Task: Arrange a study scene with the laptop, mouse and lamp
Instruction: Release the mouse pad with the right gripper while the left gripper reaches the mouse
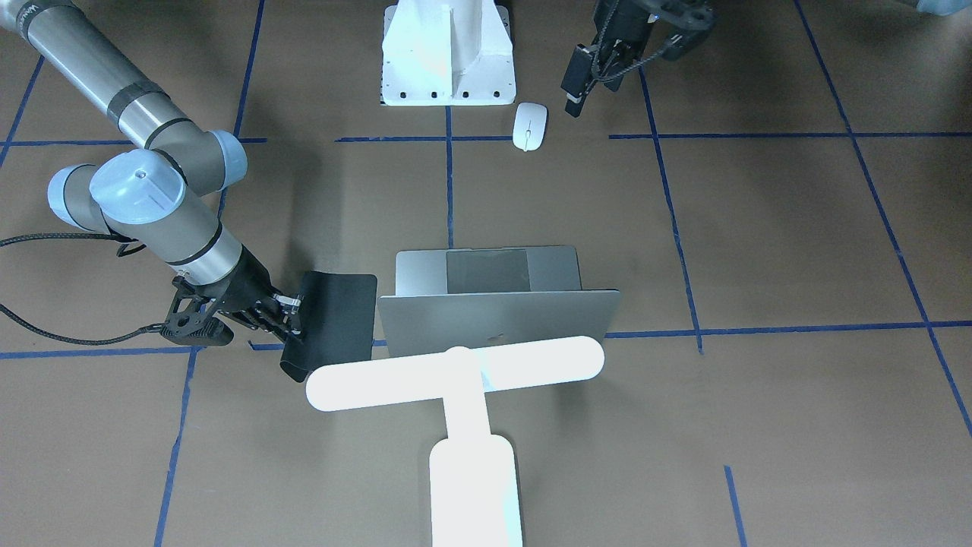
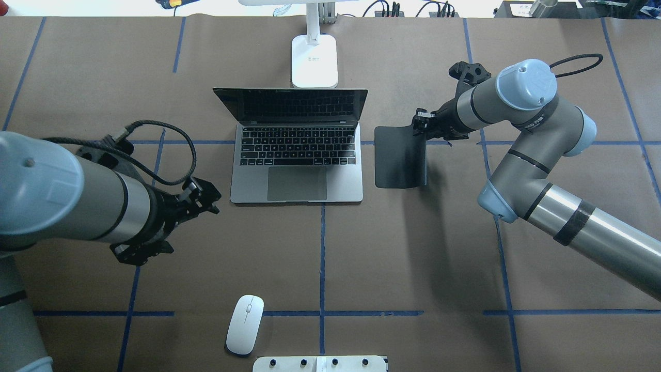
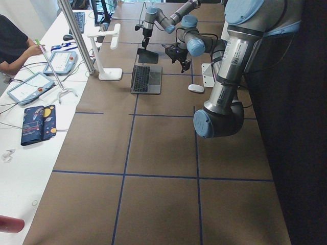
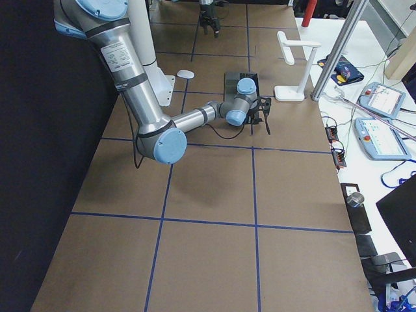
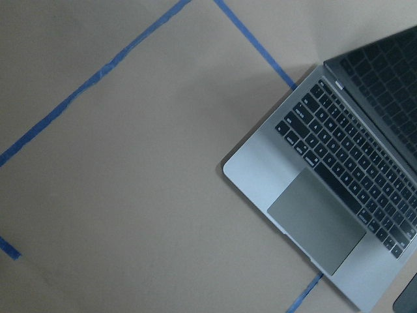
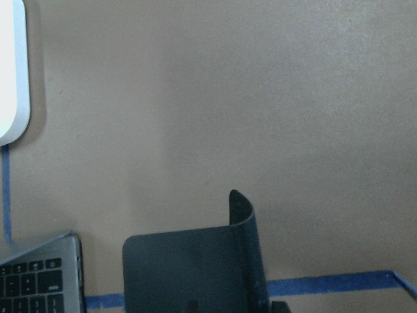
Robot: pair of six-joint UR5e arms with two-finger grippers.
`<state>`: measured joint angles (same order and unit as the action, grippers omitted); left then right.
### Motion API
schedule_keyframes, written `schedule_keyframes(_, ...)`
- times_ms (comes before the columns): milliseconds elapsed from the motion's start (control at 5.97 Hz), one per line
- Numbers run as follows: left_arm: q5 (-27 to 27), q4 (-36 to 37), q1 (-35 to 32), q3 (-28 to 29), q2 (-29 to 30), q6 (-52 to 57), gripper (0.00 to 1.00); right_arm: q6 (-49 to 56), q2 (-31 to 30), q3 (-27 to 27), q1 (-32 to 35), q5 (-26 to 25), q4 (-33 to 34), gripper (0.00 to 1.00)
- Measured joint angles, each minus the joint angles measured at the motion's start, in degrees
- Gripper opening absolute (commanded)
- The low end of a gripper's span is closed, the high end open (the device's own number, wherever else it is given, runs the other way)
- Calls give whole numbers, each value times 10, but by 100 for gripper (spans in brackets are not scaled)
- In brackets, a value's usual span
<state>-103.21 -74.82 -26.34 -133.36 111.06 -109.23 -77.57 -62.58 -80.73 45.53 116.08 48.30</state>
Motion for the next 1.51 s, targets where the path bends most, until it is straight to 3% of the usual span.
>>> schedule_keyframes(335, 46, 20, 84, 2, -11, 135, 100, 0, -42, -63, 22, 44, 2, 100)
schedule_keyframes(837, 61, 2, 141, 52, -11, 299, 100, 0, -172, -204, 38, 71, 0, 100)
schedule_keyframes(1507, 61, -154, 172, 172, -9, 466, 100, 1, -284, -292, 82, 115, -1, 100)
